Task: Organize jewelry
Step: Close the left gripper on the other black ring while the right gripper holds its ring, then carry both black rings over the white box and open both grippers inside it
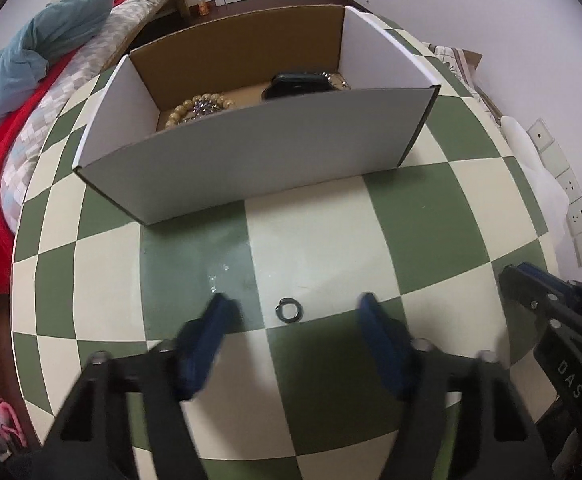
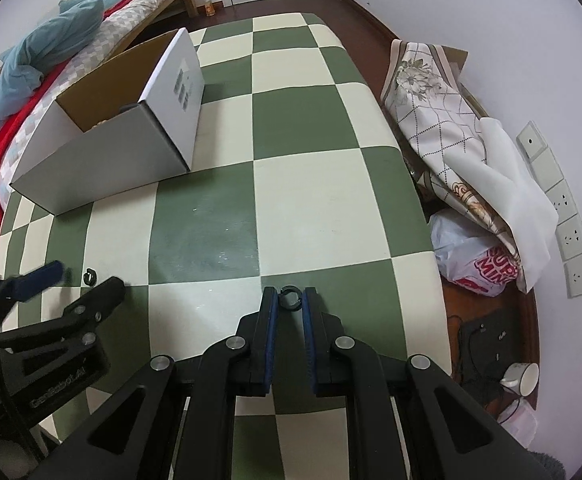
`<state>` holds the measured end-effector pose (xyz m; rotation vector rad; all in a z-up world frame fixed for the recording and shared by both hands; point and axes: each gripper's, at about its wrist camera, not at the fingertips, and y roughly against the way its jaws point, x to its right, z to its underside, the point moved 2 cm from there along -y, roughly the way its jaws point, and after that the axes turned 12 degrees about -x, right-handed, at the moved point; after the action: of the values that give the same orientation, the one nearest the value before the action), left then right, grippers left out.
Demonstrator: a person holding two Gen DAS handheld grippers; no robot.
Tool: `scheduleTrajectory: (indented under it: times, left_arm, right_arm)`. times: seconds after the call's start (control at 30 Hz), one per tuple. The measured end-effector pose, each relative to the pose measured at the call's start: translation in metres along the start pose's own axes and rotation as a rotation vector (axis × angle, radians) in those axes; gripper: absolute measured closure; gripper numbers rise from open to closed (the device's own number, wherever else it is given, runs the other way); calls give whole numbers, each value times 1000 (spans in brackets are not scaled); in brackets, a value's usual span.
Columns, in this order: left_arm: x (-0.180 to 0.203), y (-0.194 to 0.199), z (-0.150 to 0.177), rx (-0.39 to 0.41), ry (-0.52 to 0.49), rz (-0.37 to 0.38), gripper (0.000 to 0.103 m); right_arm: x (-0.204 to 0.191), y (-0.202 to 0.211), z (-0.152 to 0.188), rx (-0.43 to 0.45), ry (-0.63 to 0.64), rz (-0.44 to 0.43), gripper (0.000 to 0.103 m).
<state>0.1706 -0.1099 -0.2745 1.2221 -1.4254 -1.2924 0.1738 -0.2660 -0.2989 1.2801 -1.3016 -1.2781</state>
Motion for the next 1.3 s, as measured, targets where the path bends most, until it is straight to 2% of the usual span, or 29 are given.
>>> scheduleTrajectory:
  times: [0.07,0.23,0.77,1.1,1.3]
  left_arm:
    - [2,2,-1,2,-8,21,69]
    - [6,3,-3,6,-21,26,94]
    - [-9,14,7,17,5,54,94]
    - [-38,72,6,137,29,42,94]
    - [-69,110,-29,173,98,144,94]
  right_arm:
    - [1,0,0,0,-3,-3,90]
    - [1,0,0,2,-10,-4,90]
    - [-4,14,0,31,-17,-49,90]
    - [-28,63,-15,114,20,-140,90]
    - [-49,100,-44,173,54,-211,90]
